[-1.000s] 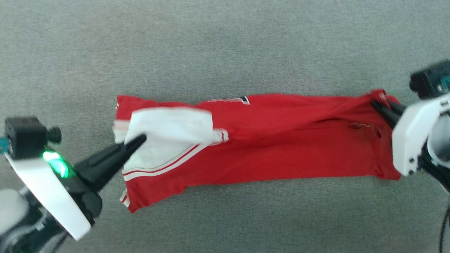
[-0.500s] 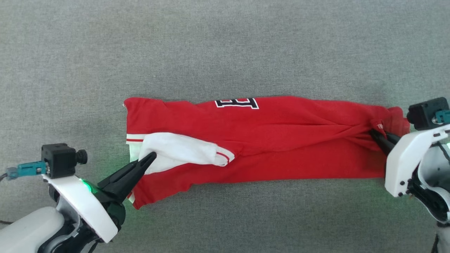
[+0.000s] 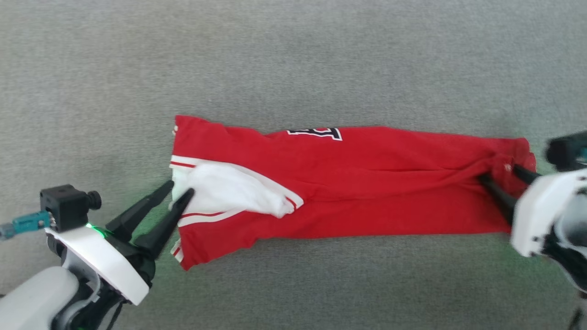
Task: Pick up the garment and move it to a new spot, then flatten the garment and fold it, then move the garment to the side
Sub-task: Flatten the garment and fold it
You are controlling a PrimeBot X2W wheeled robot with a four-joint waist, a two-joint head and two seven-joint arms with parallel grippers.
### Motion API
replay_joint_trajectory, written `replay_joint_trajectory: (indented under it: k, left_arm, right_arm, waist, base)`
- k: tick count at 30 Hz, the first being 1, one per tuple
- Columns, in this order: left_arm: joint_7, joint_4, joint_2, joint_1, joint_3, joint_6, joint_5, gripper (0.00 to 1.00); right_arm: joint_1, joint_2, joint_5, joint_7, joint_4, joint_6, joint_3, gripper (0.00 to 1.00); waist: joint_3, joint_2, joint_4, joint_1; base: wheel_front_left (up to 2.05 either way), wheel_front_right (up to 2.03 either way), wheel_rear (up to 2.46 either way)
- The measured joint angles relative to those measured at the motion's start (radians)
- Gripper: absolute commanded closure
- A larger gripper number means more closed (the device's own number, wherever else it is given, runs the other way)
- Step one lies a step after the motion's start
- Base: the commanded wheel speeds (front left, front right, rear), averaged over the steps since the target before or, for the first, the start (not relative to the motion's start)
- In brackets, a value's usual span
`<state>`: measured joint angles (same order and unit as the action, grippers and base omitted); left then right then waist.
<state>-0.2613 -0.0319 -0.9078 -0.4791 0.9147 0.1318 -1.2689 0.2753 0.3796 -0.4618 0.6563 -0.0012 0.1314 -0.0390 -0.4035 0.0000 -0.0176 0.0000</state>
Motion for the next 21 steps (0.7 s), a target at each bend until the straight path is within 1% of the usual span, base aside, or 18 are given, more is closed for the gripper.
replay_joint_trajectory:
  k: [2,4,7,10,14,21]
  left_arm:
    - [0.000,-0.016,0.028,0.030,-0.040,0.000,0.053,0.00]
    - [0.000,-0.029,0.072,0.063,-0.093,0.000,0.083,0.00]
    - [0.000,-0.044,0.135,0.109,-0.169,0.000,0.125,0.00]
    - [0.000,-0.071,0.197,0.146,-0.250,0.000,0.199,0.00]
    - [0.000,-0.098,0.291,0.196,-0.360,0.000,0.302,0.00]
    - [0.000,-0.119,0.426,0.267,-0.530,0.000,0.528,0.00]
  right_arm:
    - [-0.028,0.012,-0.006,0.018,-0.017,0.000,0.046,0.00]
    - [-0.056,0.020,-0.009,0.031,-0.030,0.000,0.094,0.00]
    - [-0.079,0.016,-0.018,0.054,-0.037,0.000,0.156,0.00]
    - [-0.095,0.008,-0.022,0.083,-0.025,0.000,0.201,0.00]
    - [-0.102,-0.003,-0.025,0.124,0.000,0.000,0.234,0.00]
    - [-0.106,-0.004,-0.031,0.182,0.033,-0.001,0.251,0.00]
  waist:
    - [0.006,0.0000,-0.012,0.0000]
    - [0.012,0.0000,-0.027,0.0000]
    - [0.019,0.0000,-0.053,0.0000]
    - [0.023,0.0000,-0.079,0.0000]
    - [0.029,0.0000,-0.114,0.0000]
    - [0.043,0.0001,-0.165,0.0000]
  base:
    - [0.00,0.00,0.00]
    - [0.00,0.00,0.00]
    - [0.00,0.00,0.00]
    - [0.00,0.00,0.00]
    - [0.00,0.00,0.00]
    - [0.00,0.00,0.00]
